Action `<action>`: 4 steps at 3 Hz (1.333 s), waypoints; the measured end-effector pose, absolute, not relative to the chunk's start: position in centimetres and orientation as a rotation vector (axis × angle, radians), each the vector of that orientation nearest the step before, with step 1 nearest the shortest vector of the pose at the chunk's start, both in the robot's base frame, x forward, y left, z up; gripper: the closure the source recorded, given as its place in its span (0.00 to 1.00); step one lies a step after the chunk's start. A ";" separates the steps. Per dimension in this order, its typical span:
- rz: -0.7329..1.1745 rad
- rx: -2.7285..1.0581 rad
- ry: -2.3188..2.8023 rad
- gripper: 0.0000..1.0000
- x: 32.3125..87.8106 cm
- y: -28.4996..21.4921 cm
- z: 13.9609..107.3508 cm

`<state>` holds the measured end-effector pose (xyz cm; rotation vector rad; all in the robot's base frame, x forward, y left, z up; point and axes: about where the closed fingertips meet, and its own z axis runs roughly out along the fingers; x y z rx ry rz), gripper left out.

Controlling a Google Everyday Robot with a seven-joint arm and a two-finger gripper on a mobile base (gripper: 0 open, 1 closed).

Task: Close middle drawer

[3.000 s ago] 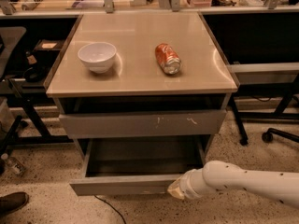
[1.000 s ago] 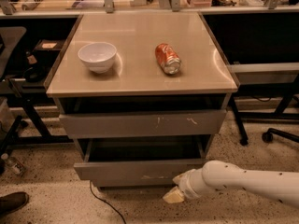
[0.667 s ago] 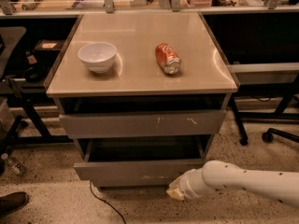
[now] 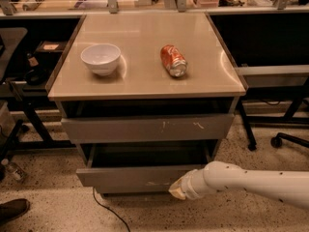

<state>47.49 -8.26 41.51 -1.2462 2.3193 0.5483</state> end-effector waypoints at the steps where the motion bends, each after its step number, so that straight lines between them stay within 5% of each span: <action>1: 0.528 -1.245 2.288 1.00 49.2 -7.5 42.0; 4: 0.472 -1.307 2.213 1.00 53.0 -5.7 43.0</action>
Offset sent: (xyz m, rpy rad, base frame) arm 0.0509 0.0219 0.0207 -0.0065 -0.1171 0.0312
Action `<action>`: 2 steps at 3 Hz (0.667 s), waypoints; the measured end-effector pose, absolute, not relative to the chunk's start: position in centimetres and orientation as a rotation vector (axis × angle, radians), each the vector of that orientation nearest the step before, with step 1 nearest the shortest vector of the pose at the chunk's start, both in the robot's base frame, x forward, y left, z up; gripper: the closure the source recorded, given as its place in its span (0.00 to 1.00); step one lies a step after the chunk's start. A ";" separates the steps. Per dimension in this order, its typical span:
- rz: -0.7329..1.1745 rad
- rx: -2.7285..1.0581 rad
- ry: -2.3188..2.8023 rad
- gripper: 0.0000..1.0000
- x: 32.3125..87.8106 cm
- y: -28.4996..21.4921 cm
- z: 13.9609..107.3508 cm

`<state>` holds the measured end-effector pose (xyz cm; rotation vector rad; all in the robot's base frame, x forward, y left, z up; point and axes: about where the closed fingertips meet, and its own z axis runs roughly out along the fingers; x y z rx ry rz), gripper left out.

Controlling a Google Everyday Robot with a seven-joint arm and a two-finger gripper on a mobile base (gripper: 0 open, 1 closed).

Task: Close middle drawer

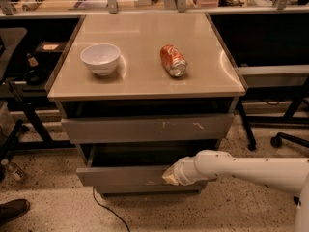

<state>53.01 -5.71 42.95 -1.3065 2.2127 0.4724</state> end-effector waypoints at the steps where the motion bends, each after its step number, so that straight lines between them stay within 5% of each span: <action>1: 0.472 -1.306 2.212 0.82 53.0 -5.7 43.0; 2: 0.472 -1.306 2.212 0.59 53.0 -5.7 43.0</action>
Offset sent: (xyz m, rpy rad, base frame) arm 0.0002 0.0001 0.0001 0.0001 -0.0003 0.0000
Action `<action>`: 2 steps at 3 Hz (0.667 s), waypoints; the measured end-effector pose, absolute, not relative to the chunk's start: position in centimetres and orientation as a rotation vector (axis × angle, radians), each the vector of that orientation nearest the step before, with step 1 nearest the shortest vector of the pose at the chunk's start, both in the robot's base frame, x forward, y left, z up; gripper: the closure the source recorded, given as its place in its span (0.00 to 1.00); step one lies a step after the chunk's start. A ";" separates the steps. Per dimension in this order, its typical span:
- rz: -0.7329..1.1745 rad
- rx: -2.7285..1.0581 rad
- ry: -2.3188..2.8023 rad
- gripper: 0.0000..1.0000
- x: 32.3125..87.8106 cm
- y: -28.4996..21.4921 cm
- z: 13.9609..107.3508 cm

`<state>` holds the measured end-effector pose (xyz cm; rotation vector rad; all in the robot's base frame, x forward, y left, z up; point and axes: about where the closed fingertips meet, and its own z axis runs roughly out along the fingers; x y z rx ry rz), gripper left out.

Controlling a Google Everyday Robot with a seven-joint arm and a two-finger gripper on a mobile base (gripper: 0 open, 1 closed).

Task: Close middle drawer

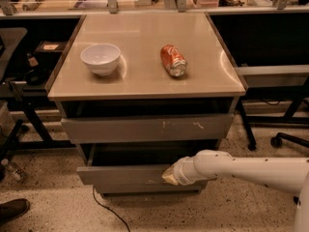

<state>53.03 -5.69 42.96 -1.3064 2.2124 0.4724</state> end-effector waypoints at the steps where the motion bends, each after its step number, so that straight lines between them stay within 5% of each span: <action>1: 0.472 -1.306 2.212 0.36 53.0 -5.7 43.0; 2: 0.473 -1.307 2.212 0.12 53.0 -5.7 43.0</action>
Offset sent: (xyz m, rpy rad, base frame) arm 0.0000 0.0000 0.0000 0.0000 0.0000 0.0000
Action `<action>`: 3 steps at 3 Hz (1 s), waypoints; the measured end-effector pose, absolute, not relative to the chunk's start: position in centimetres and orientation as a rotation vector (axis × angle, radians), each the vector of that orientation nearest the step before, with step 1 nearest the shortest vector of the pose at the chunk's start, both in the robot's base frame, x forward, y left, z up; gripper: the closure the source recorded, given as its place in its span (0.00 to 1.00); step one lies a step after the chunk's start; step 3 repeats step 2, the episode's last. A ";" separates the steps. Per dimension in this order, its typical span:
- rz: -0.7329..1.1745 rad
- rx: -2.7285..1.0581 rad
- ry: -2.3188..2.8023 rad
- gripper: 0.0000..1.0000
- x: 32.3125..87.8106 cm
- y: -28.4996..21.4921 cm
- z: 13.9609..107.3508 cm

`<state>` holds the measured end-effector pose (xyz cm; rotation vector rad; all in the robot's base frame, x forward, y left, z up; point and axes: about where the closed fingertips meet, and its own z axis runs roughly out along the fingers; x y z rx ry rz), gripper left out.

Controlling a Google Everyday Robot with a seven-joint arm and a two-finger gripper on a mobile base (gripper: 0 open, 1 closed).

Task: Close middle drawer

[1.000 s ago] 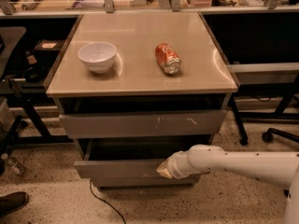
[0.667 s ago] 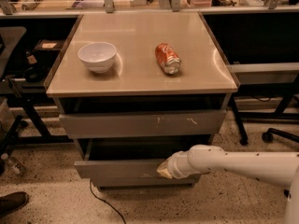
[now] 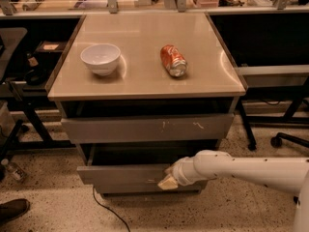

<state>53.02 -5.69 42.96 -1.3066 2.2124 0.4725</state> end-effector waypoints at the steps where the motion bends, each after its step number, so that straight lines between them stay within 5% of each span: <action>1: 0.473 -1.307 2.212 0.00 53.0 -5.7 43.0; 3: 0.473 -1.307 2.212 0.00 53.0 -5.7 43.0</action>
Offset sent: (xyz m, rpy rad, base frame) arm 0.0000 0.0000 0.0000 0.0000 0.0000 0.0000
